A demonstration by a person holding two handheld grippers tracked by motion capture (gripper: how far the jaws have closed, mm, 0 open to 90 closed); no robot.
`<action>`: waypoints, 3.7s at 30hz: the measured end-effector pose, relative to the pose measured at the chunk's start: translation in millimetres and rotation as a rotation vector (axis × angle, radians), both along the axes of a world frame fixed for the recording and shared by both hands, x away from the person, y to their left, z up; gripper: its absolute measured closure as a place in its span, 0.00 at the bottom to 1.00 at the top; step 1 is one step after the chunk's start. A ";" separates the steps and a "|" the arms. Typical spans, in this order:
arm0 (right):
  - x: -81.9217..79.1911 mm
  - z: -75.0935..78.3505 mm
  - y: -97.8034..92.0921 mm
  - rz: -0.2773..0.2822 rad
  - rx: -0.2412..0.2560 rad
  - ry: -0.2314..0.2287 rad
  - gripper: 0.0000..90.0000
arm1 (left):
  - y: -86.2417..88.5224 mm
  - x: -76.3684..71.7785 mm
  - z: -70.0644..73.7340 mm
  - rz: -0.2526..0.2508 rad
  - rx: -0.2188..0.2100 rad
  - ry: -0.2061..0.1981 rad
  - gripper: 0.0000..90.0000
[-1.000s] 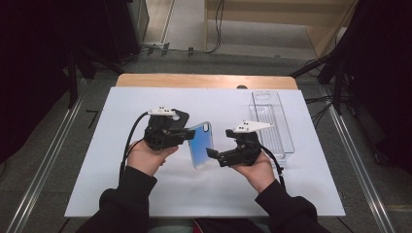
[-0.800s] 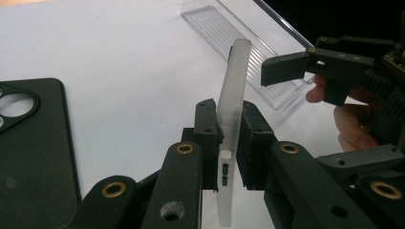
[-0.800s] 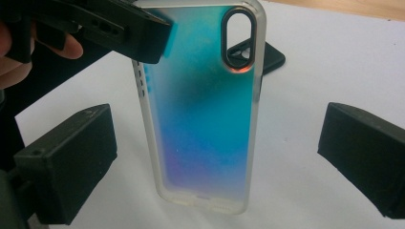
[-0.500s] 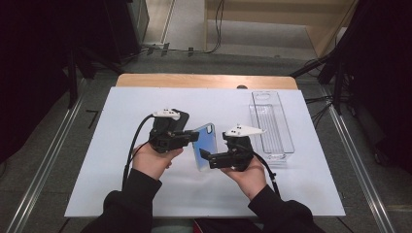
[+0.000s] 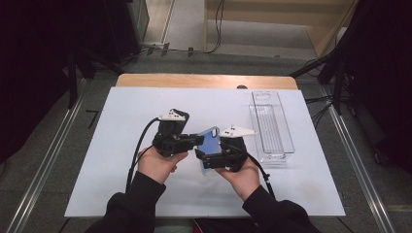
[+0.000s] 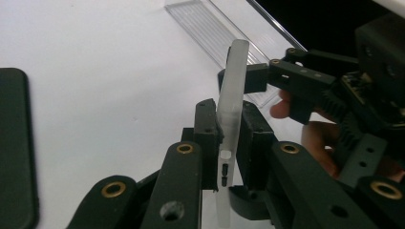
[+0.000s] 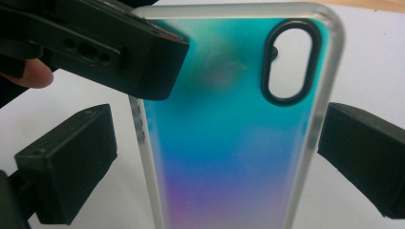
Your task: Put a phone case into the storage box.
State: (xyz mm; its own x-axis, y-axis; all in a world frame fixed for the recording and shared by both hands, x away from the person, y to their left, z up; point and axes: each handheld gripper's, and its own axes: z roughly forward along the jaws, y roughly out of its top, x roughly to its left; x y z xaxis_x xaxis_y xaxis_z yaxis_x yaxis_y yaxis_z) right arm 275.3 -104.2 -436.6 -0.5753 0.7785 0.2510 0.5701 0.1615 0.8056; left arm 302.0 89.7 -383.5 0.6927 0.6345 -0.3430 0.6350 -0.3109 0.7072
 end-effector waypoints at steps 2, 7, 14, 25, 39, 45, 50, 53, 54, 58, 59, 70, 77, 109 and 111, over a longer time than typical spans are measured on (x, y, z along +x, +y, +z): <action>0.7 -0.8 -0.3 -0.001 0.001 0.001 0.00 | -0.6 -0.3 0.0 -0.002 0.000 0.000 0.89; 2.0 -0.3 -4.6 -0.010 0.018 -0.007 0.11 | -2.0 -1.0 -0.4 -0.002 0.000 -0.001 0.89; 1.3 1.3 -5.6 0.016 0.017 -0.007 0.17 | -1.4 -1.3 0.4 -0.010 -0.006 -0.002 0.88; 5.7 1.8 -12.0 0.013 0.013 0.011 0.17 | 4.4 -0.2 8.3 -0.025 -0.028 -0.004 0.52; 12.4 10.9 -35.7 0.061 0.015 -0.011 0.17 | 14.0 -3.2 7.4 -0.253 0.005 -0.034 0.38; 14.8 16.5 -45.3 0.119 0.051 -0.008 0.17 | 20.5 -2.4 -6.5 -0.291 0.010 -0.068 0.37; 16.0 17.9 -51.0 0.147 0.044 0.000 0.17 | 29.4 0.4 -23.1 -0.302 0.011 -0.066 0.35; 17.0 18.0 -54.3 0.152 0.051 0.005 0.17 | 34.3 0.8 -32.6 -0.304 0.016 -0.065 0.35; 17.1 18.3 -55.0 0.151 0.050 0.005 0.17 | 35.8 0.9 -35.7 -0.305 0.019 -0.064 0.35; 17.9 20.0 -58.0 0.154 0.044 0.003 0.17 | 41.8 -1.6 -45.9 -0.313 0.040 -0.066 0.35; 18.1 20.4 -58.8 0.154 0.046 0.000 0.17 | 43.7 -2.9 -48.4 -0.316 0.042 -0.069 0.35; 19.4 24.1 -64.2 0.158 0.047 0.002 0.17 | 64.2 -14.2 -65.4 -0.316 0.068 -0.070 0.36; 21.4 29.0 -69.6 0.141 0.046 -0.004 0.17 | 74.6 -21.5 -66.9 -0.274 0.073 -0.071 0.35; 47.9 63.0 -130.5 -0.111 0.045 -0.083 0.17 | 103.4 -40.7 -67.7 -0.099 0.064 -0.032 0.36; 49.5 63.0 -134.0 -0.126 0.043 -0.085 0.17 | 103.8 -41.2 -68.2 -0.096 0.063 -0.031 0.36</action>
State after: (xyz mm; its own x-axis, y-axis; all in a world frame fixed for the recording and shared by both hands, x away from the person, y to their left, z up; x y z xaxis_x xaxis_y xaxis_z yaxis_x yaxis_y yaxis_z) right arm 324.8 -238.3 -373.6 -0.4940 0.8355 0.2405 0.5135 0.0571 0.8562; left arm 260.7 193.4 -451.7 0.7610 0.5841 -0.2823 0.5784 -0.4139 0.7030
